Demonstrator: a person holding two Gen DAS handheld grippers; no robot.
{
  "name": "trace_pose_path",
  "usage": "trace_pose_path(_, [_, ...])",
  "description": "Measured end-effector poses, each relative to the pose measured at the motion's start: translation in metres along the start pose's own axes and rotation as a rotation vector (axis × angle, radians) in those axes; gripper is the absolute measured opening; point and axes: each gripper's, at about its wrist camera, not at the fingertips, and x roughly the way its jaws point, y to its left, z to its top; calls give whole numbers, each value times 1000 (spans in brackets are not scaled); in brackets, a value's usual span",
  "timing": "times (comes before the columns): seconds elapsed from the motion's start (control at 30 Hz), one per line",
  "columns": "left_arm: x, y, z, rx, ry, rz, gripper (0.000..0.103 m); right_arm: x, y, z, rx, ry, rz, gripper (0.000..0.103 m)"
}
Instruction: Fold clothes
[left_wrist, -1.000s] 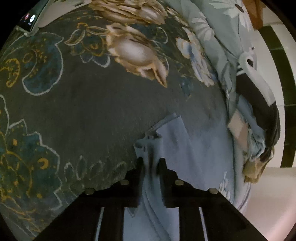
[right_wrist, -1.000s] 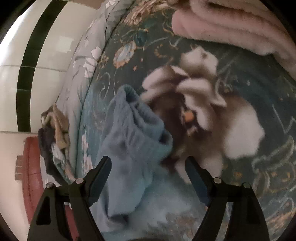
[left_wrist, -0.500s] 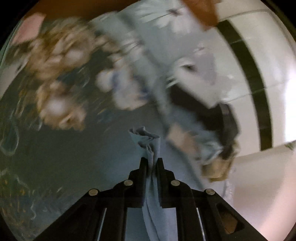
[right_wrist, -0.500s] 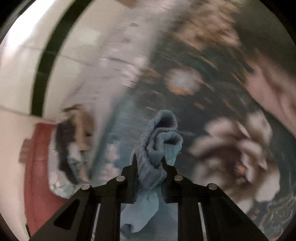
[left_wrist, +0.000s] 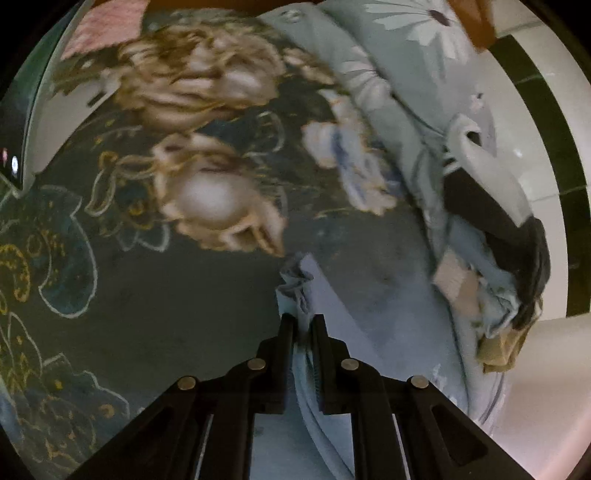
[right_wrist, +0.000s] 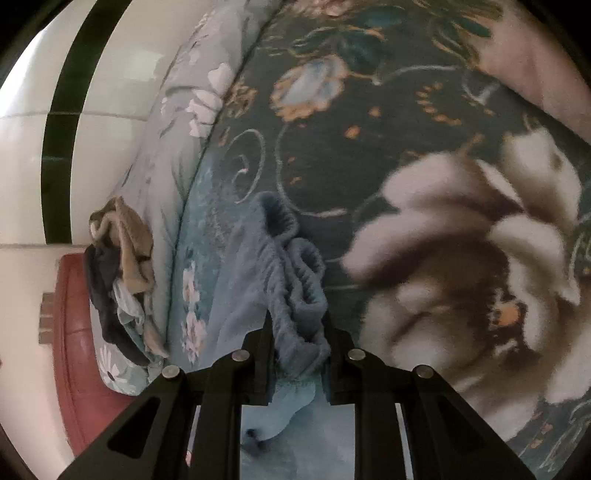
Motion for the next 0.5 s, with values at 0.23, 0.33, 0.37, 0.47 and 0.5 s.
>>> trace_pose_path(0.23, [-8, 26, 3, -57, 0, 18, 10, -3, 1, -1, -28, 25, -66, 25])
trace_pose_path(0.33, [-22, 31, 1, -23, -17, 61, 11, -11, 1, -6, -55, 20, -108, 32])
trace_pose_path(0.37, [-27, 30, -2, -10, -18, 59, 11, -14, 2, -8, -69, 15, -127, 34])
trace_pose_path(0.47, [-40, 22, -19, 61, -5, 40, 11, -28, 8, -16, -117, -3, -166, 37])
trace_pose_path(0.5, [-42, 14, -29, 103, 15, 30, 13, -32, 11, -19, -136, -13, -174, 38])
